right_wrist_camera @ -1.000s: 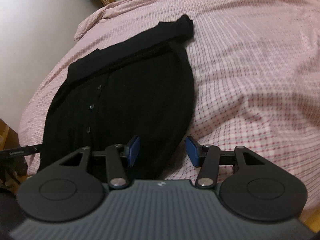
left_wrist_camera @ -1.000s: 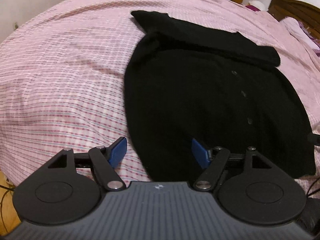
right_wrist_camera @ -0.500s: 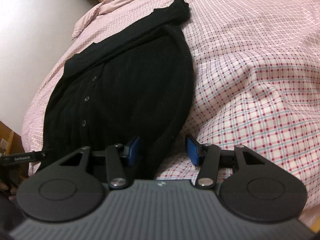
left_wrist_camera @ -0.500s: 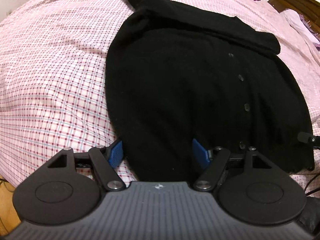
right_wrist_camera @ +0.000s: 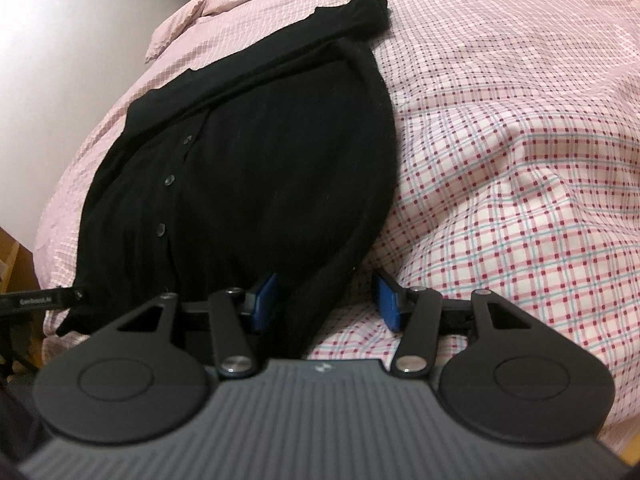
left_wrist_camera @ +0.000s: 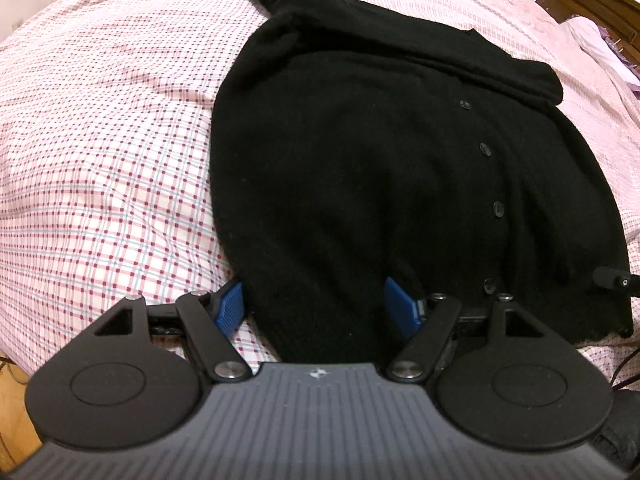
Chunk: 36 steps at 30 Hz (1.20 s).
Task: Fold small clothes
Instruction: 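Open both grippers and move them to the cardigan hem, then grasp the cardigan hem with both grippers and lift it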
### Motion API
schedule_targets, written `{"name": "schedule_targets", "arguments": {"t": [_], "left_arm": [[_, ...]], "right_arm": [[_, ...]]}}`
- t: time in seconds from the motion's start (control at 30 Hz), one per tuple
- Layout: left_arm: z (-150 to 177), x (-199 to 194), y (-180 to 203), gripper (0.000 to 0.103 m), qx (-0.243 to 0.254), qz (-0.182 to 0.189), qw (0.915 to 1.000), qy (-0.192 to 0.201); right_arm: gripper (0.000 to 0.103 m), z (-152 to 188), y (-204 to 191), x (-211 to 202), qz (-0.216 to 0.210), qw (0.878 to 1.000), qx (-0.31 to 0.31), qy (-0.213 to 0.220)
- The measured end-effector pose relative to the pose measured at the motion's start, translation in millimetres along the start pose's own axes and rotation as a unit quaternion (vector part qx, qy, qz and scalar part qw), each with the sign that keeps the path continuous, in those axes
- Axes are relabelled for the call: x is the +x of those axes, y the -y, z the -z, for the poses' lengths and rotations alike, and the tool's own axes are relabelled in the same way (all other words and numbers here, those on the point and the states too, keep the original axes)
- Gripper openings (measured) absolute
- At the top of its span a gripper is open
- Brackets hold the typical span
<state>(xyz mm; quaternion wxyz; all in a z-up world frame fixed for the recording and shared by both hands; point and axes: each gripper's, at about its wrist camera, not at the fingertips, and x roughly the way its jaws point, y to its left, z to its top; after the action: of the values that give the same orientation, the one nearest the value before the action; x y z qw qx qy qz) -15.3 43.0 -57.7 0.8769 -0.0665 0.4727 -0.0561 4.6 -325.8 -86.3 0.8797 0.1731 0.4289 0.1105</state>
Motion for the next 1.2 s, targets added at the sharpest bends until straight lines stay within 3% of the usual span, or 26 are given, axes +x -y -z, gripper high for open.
{"name": "schedule_targets", "arguments": {"t": [0.43, 0.53, 0.63, 0.73, 0.77, 0.83, 0.9, 1.0, 1.2], "left_arm": [[4, 0, 1, 0.08, 0.011, 0.005, 0.9999, 0.001], [4, -1, -4, 0.08, 0.003, 0.023, 0.9997, 0.007], [6, -1, -12, 0.079, -0.01, 0.043, 0.9989, 0.011], [7, -2, -13, 0.079, -0.006, 0.048, 0.9988, 0.011], [7, -2, -12, 0.076, -0.003, 0.047, 0.9988, 0.01], [8, -2, -12, 0.058, -0.002, 0.044, 0.999, 0.008], [9, 0, -17, 0.032, -0.016, 0.042, 0.999, 0.005], [8, -1, -34, 0.019, -0.062, 0.074, 0.9953, 0.002], [4, -6, -57, 0.011, -0.123, 0.148, 0.9813, 0.01]], "right_arm": [[0.06, 0, -10, 8, -0.003, 1.0, -0.019, -0.003], [0.059, -2, -11, 10, -0.004, 1.0, -0.023, -0.003], [0.048, -2, -13, 13, 0.003, 1.0, -0.025, -0.002], [0.031, -1, -10, 15, 0.004, 1.0, -0.017, 0.0], [0.025, 0, -8, 15, 0.002, 1.0, -0.014, 0.001], [0.018, 1, -5, 14, -0.005, 1.0, -0.008, 0.007], [0.011, 2, 0, 11, -0.025, 1.0, 0.004, 0.015], [0.009, -1, 10, 5, -0.071, 0.996, 0.037, 0.028], [0.008, -14, 17, -7, -0.146, 0.985, 0.069, 0.059]]}}
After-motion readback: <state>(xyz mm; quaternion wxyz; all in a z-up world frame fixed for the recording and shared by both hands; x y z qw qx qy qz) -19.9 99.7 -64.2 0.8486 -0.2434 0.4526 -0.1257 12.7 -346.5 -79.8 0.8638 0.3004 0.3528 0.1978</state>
